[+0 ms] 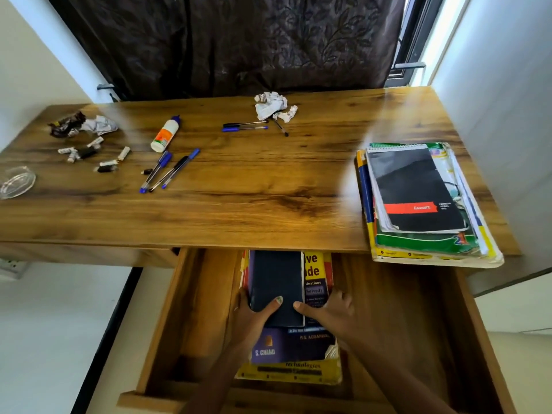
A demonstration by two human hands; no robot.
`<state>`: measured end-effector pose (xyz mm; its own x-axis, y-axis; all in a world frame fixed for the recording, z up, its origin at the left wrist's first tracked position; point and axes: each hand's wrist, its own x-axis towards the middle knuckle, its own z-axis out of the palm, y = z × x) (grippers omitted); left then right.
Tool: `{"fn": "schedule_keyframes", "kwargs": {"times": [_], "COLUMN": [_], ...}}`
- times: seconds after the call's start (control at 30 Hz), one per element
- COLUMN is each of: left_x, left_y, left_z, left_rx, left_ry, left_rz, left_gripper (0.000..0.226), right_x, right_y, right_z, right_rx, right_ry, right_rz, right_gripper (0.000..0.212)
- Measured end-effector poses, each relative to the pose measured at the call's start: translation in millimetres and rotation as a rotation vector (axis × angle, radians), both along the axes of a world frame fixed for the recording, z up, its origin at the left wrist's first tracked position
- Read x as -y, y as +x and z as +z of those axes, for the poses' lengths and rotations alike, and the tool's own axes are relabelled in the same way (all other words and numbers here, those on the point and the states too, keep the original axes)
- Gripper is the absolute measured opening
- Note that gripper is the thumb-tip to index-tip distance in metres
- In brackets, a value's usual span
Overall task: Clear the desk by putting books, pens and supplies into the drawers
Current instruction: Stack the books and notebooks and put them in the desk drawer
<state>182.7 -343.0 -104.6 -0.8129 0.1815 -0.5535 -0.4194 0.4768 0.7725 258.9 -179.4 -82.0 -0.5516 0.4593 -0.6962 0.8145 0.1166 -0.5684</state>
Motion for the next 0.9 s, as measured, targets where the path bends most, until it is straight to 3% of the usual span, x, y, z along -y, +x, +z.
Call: {"fn": "schedule_keyframes", "kwargs": {"times": [0.1, 0.33, 0.47, 0.53, 0.67, 0.73, 0.8, 0.9], "left_x": [22.8, 66.6, 75.4, 75.8, 68.6, 61.0, 49.4, 20.2], "left_y": [-10.1, -35.4, -39.7, -38.0, -31.7, -27.5, -20.8, -7.0], "left_z": [-0.2, 3.4, 4.3, 7.2, 17.6, 23.4, 32.1, 48.8], "left_rx": [-0.029, -0.007, -0.016, -0.05, -0.236, -0.425, -0.604, -0.818], "left_ry": [-0.011, 0.081, 0.076, 0.07, -0.021, -0.236, -0.313, -0.219], "left_rz": [0.022, 0.046, 0.073, 0.047, -0.087, -0.1, -0.044, -0.017], "left_gripper": [0.102, 0.106, 0.071, 0.069, 0.08, 0.095, 0.086, 0.064], "right_x": [18.6, 63.8, 75.1, 76.0, 76.8, 78.3, 75.6, 58.5], "right_y": [-13.0, -36.9, -44.2, -44.6, -40.7, -34.9, -25.7, -11.2], "right_z": [3.7, 12.4, 13.2, 12.7, 12.2, 17.4, 25.7, 50.2], "right_rx": [0.009, 0.028, 0.013, 0.003, 0.007, -0.014, -0.151, -0.433], "right_ry": [0.005, -0.034, -0.082, -0.079, -0.057, 0.082, 0.243, 0.36], "right_rz": [0.041, 0.112, 0.075, 0.06, 0.058, 0.073, 0.065, 0.014], "right_gripper": [0.117, 0.121, 0.123, 0.122, 0.114, 0.1, 0.077, 0.051]}}
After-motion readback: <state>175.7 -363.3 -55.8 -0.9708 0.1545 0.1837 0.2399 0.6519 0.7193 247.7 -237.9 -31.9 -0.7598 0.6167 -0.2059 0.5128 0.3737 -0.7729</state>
